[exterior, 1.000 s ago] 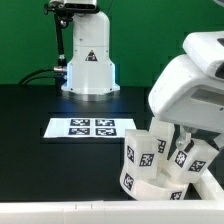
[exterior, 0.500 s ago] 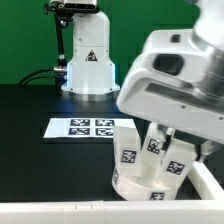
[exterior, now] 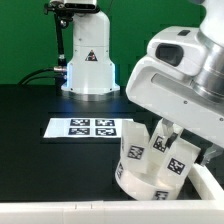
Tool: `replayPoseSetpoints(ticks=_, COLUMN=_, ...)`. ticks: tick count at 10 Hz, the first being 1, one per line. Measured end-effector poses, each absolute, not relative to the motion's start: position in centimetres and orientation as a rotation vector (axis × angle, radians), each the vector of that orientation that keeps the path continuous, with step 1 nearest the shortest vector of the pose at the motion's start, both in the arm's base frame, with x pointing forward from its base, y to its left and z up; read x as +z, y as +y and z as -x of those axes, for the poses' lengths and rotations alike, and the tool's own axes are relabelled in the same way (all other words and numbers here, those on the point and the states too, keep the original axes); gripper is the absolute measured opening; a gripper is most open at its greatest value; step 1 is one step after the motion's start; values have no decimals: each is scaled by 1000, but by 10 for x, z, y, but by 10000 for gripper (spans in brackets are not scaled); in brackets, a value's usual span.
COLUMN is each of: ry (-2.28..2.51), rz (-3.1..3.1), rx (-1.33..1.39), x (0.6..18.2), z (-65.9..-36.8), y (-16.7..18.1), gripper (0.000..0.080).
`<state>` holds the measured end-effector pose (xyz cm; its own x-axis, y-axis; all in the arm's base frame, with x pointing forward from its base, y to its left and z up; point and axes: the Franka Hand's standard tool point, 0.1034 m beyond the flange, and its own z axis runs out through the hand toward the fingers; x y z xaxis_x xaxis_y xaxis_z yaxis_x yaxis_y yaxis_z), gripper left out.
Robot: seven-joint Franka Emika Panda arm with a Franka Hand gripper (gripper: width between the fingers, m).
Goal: Assemble stool
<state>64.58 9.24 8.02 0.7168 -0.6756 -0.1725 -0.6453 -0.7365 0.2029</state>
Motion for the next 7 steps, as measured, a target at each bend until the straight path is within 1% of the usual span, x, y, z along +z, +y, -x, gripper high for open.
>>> replayPoseSetpoints(ticks=1, ry=-1193, rz=-2756, rx=-338, x=80, z=-648, y=79, gripper=334)
replayPoseSetpoints(ticks=6, ry=-1595, rz=-2529, rx=-293, x=80, z=-650, y=82, gripper=334)
replayPoseSetpoints(ticks=7, ry=-1814, rz=-2455, rx=-235, x=80, z=-654, y=75, gripper=334)
